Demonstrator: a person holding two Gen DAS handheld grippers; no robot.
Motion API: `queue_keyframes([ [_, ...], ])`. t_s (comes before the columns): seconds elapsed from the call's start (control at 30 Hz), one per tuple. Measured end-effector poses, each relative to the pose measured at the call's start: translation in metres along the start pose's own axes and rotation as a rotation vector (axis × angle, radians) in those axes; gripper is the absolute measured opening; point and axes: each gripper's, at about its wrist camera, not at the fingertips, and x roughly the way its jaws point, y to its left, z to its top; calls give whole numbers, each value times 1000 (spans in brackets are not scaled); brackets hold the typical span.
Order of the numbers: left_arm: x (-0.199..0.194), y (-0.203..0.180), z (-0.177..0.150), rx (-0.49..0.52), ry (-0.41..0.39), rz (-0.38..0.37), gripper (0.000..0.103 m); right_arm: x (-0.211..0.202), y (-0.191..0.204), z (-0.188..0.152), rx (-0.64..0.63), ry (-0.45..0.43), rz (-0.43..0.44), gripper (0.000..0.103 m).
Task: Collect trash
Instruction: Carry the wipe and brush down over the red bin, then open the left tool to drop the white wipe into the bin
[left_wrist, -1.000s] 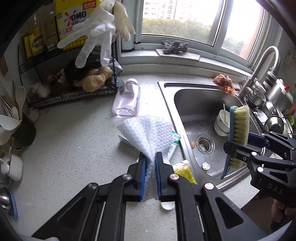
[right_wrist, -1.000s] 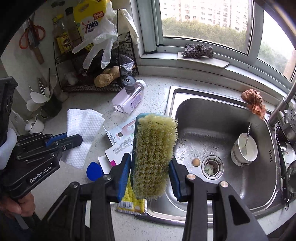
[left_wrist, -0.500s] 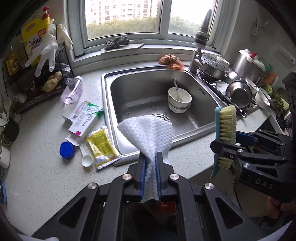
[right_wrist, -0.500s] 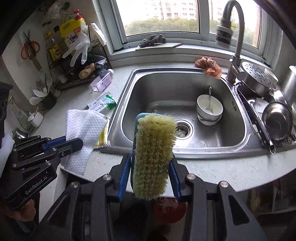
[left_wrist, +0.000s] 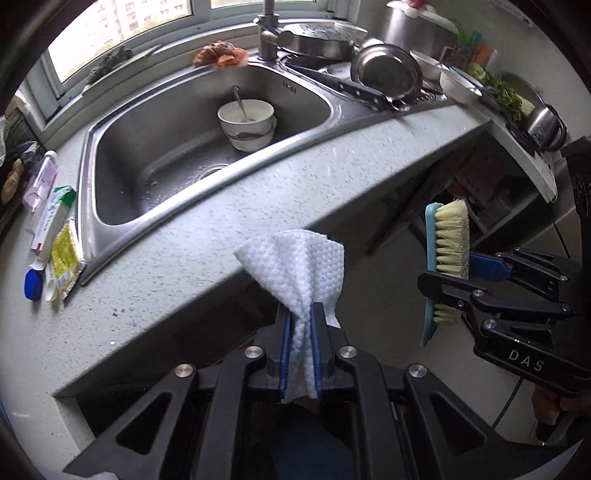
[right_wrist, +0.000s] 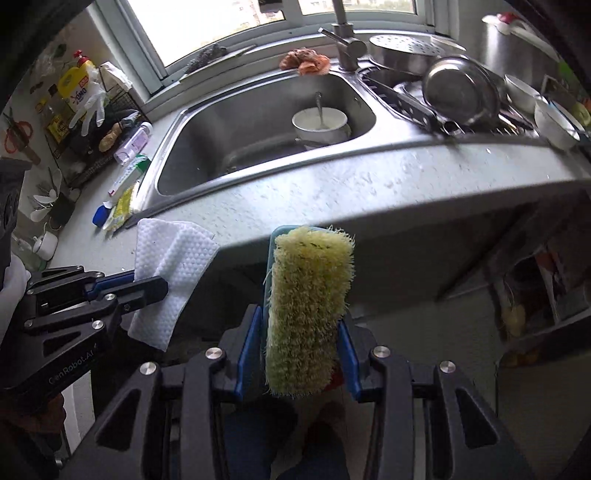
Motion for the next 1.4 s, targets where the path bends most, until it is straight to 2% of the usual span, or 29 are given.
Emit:
queue_keyframes([
  [0.1,31,-19,-9,53,44,-27,9,20,-18,-19,50,40,-17,37],
  [0.27,98,-30,-31,72,126,-54,9,62,-42,-48,119,89,-39,37],
  [0.47,189,-18,-70,19,181,-106,9,136,-56,-78,122,160,-64,37],
  [0.63,265,-11,-93,27,237,-104,9,204,-65,-104,130,217,-67,37],
  [0.87,346,3,-118,-7,289,-145,10,276,-84,-137,139,264,-66,37],
  [0.93,358,5,-122,-27,312,-167,10,286,-91,-141,144,268,-75,37],
  [1.07,377,4,-131,-32,307,-159,25,298,-103,-149,155,275,-74,37],
  [1.2,383,5,-132,-37,330,-156,25,302,-99,-155,153,288,-77,37],
  [1.3,379,10,-134,-55,314,-149,25,298,-98,-156,137,288,-90,37],
  [1.4,379,10,-134,-40,298,-151,40,292,-95,-156,133,288,-88,37],
])
